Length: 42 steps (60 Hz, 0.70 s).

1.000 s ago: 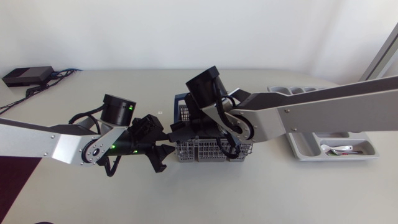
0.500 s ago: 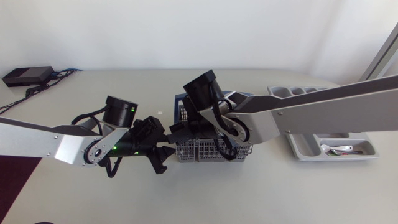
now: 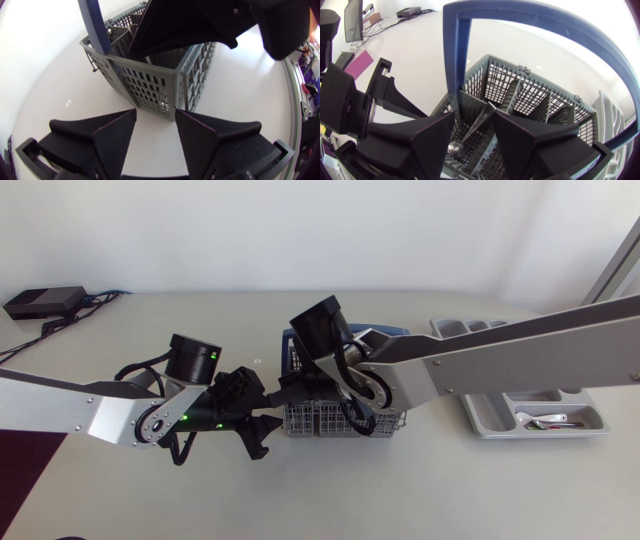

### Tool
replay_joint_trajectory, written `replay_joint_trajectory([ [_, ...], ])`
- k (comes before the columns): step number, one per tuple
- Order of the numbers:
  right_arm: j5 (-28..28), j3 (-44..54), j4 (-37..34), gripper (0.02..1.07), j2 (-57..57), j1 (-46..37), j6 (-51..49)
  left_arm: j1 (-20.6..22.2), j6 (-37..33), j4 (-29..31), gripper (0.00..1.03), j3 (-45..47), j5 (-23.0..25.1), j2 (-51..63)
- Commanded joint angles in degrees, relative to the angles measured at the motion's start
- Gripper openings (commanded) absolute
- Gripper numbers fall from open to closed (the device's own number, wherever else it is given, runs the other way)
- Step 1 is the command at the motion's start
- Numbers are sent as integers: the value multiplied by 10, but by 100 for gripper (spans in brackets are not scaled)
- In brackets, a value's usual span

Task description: Sort the cutlery from the basket into the organizer compartments.

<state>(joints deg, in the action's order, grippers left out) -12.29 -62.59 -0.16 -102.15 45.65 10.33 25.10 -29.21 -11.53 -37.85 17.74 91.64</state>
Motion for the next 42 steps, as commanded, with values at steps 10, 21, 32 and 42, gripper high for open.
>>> replay_joint_trajectory([
  [10, -26, -17, -18, 36, -53, 4, 7, 6, -5, -4, 54, 9, 5, 8],
  [21, -39, -19, -16, 32, -66, 13, 3, 7, -5, -4, 54, 9, 5, 8],
  [32, -39, -25, -17, 9, -81, 20, 0, 9, -5, -3, 54, 8, 5, 8],
  [42, -42, -17, -15, 8, -80, 27, -2, 10, -5, -3, 54, 9, 5, 7],
])
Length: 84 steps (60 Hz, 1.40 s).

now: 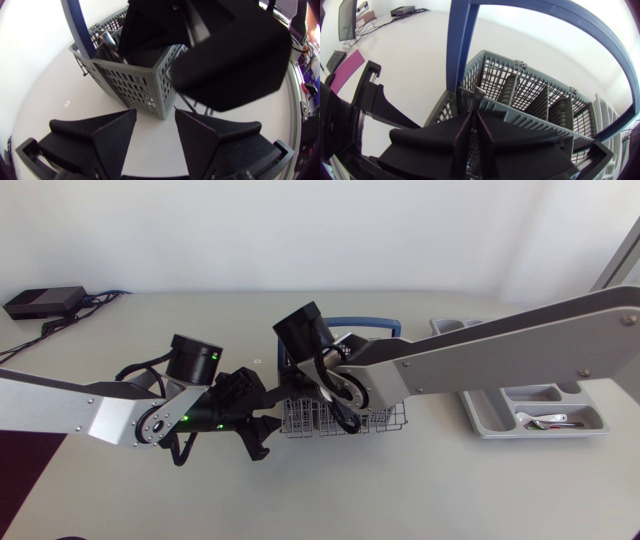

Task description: Sort the cutlery from the basket into the organizer compartments.

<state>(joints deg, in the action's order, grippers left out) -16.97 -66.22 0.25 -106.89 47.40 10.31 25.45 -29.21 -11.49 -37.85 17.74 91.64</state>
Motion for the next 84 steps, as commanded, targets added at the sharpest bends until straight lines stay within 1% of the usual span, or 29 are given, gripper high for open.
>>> replay_joint_trajectory([
  [1, 4, 20, -19, 8, -31, 10, -2, 7, -5, -4, 54, 9, 5, 7],
  [14, 4, 39, -7, 8, -10, 13, -3, 7, -5, -4, 54, 9, 5, 8],
  [18, 17, 38, -8, 9, -10, 9, -1, 7, -5, -4, 54, 9, 5, 8],
  [20, 19, 38, -8, 15, -10, 9, 0, 7, -5, -4, 54, 9, 5, 8],
  [21, 19, 38, -8, 20, -10, 9, 0, 7, -5, -4, 54, 9, 5, 8],
  [24, 26, 40, -7, 41, -8, 8, 1, 7, -5, -4, 54, 9, 5, 8],
  [26, 29, 40, -8, 47, -6, 8, 2, 7, -5, -4, 54, 9, 5, 8],
  [28, 33, 40, -7, 49, -5, 7, 3, 7, -6, -4, 54, 9, 5, 8],
  [32, 35, 41, -7, 49, -2, 6, 4, 7, -6, -4, 54, 9, 5, 9],
  [37, 54, 40, -5, 49, 1, 2, 9, 7, -6, -4, 54, 8, 5, 10],
  [50, 53, 32, -2, 48, -12, 8, 8, 7, -6, -5, 54, 9, 5, 11],
  [51, 53, 32, -1, 46, -12, 8, 8, 7, -6, -5, 54, 9, 5, 11],
  [53, 53, 32, 0, 40, -12, 8, 8, 7, -6, -5, 54, 9, 5, 11],
  [57, 53, 29, 5, 32, -19, 10, 6, 7, -6, -5, 54, 9, 5, 11],
  [67, 53, 16, 5, 17, -51, 13, 4, 8, -6, -5, 54, 10, 5, 13],
  [71, 53, 14, 5, 9, -54, 13, 3, 8, -6, -5, 54, 10, 5, 13],
  [78, 51, 20, 12, 8, -53, 14, 3, 9, -6, -5, 54, 10, 5, 13],
  [84, 43, 36, 24, 8, -28, 16, 1, 9, -6, -5, 54, 10, 5, 13],
])
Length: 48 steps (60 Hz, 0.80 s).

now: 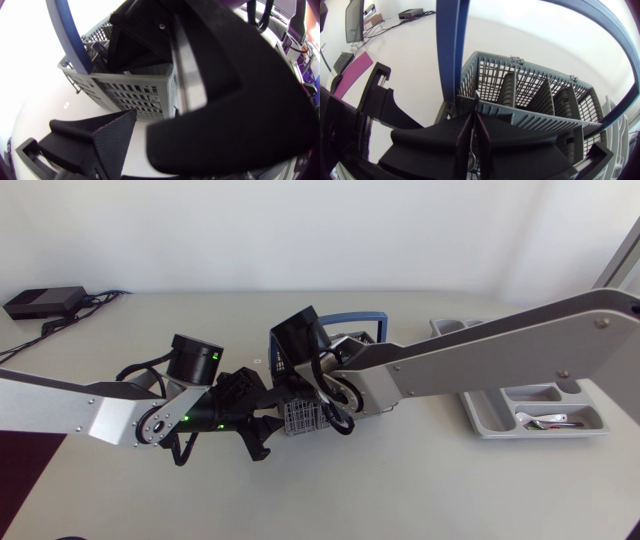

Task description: Sort the cutlery from the basket into the organizer compartments.

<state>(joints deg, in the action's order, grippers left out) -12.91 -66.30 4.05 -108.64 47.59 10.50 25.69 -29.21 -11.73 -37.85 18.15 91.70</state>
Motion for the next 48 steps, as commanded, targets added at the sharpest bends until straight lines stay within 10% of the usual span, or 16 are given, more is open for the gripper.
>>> replay_joint_trajectory([
  [1, 0, 39, -12, 8, -6, 15, -2, 7, -6, -2, 54, 10, 1, 12],
  [48, -27, 134, 71, 8, 137, 33, -22, 10, -6, -3, 55, 4, -1, 19],
])
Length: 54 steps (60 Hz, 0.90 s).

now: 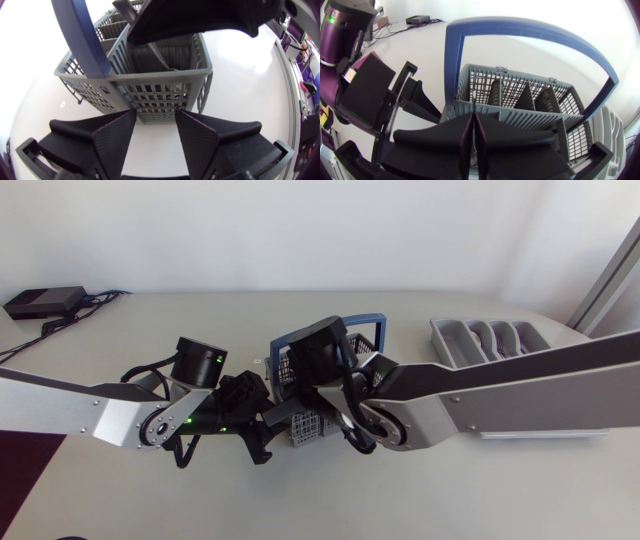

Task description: Sort the cutlery from the basket into the organizer compartments.

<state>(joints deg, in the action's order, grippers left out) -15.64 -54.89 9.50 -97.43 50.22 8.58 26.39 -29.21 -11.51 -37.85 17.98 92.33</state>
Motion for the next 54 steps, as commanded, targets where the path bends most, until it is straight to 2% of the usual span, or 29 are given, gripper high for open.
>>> replay_joint_trajectory([
  [1, 1, 22, 18, 8, 29, 7, -2, 2, -6, -5, 55, 4, 0, 14],
  [24, 10, 34, 31, 8, 109, -7, -3, -5, -3, -5, 56, 6, 0, -3],
  [44, 54, 15, -19, 8, 202, -72, 5, -13, -1, -3, 57, 8, 0, -30],
  [54, 101, 12, -67, 8, 254, -126, 21, -13, -1, 3, 57, 11, 0, -41],
])
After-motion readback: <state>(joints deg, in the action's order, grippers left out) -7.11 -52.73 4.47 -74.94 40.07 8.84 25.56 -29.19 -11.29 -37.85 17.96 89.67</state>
